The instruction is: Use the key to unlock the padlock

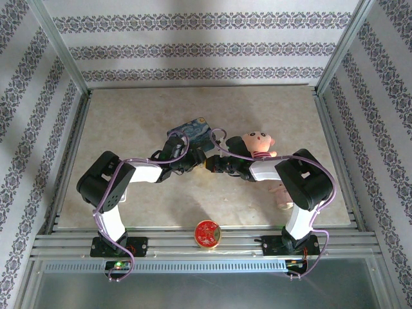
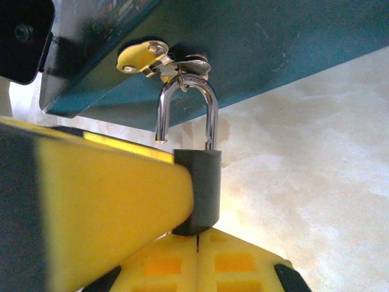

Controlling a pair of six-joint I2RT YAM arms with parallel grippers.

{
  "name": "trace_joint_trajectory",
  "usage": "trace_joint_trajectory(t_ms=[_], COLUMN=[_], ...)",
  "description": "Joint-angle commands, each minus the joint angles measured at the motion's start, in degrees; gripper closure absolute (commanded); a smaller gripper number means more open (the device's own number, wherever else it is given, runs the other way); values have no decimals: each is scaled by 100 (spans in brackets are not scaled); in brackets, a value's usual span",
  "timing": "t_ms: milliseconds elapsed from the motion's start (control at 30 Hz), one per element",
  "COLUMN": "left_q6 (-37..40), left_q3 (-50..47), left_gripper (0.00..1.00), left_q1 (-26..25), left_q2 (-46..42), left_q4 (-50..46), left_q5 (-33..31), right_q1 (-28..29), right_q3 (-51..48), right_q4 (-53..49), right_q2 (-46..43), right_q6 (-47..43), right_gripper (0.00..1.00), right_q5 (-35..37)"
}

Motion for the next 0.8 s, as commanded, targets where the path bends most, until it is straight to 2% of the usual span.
trace_joint_trajectory(t_ms=[0, 100, 133, 200, 267, 333, 400, 500, 767], left_q6=[-698, -652, -612, -505, -413, -348, -321, -285, -72], left_q3=[-427, -446, -433, -364, -303, -254, -228, -216, -184], left_gripper=[43, 42, 35, 34, 25, 23, 16, 0, 1], left_q1=[-66, -62, -59, -58, -66, -62, -65, -60, -65], left_q2=[126, -68, -124, -218, -272, -296, -321, -379, -692], left_q4=[-1202, -1297, -1352, -1503, -1654, -1752, -1809, -1893, -2249], left_q5=[467, 301, 250, 199, 135, 105, 54, -22, -282], right_q1=[-38, -9, 0, 21, 62, 105, 143, 210, 331], right_q3=[-13, -6, 3, 34, 89, 151, 204, 263, 268], right_q4=[404, 356, 331, 278, 208, 100, -19, -217, -544], right_q2=[-142, -160, -160, -156, -145, -134, -134, -151, -273], right_q6=[-1, -23, -35, -67, -110, -165, -226, -332, -527], right_gripper=[100, 100, 100, 100, 100, 100, 100, 88, 80], right_q5=[135, 195, 208, 225, 259, 325, 409, 590, 877])
